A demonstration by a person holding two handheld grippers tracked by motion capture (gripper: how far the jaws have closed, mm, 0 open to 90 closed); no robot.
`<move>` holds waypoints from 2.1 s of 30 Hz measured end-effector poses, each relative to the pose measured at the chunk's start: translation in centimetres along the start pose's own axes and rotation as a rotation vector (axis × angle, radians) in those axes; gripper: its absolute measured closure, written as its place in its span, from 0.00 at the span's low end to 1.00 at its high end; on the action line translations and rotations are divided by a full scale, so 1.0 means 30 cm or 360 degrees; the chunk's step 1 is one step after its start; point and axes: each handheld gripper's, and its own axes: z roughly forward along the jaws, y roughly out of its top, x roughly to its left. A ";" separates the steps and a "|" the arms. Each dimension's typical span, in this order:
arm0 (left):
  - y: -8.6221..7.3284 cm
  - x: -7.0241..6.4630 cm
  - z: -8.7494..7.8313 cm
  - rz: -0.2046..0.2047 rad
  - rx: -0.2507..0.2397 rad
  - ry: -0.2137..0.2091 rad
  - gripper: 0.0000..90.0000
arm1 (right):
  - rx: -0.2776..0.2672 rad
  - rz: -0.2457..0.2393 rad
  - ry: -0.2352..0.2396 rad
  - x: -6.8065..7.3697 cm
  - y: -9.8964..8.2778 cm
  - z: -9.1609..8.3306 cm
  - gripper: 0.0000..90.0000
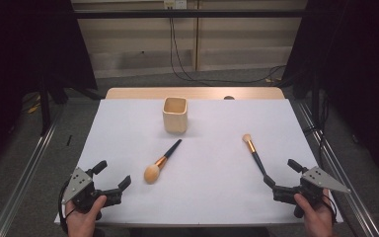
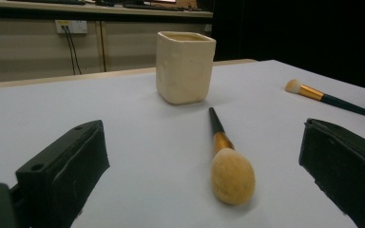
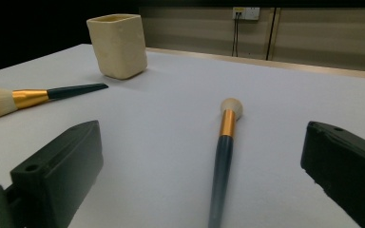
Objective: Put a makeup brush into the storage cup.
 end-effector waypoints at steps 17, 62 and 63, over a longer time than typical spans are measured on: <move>0.024 -0.020 0.019 0.0001 0.0062 -0.0070 0.02 | -0.0005 0.0001 0.0029 0.002 -0.002 0.005 0.00; 0.184 -0.019 0.205 0.0130 0.0038 -0.0143 0.03 | -0.0011 -0.0031 0.0051 0.020 0.000 0.007 0.00; 0.187 -0.016 0.214 0.0132 0.0037 -0.0147 0.03 | -0.0012 -0.0029 0.0053 0.020 0.000 0.008 0.00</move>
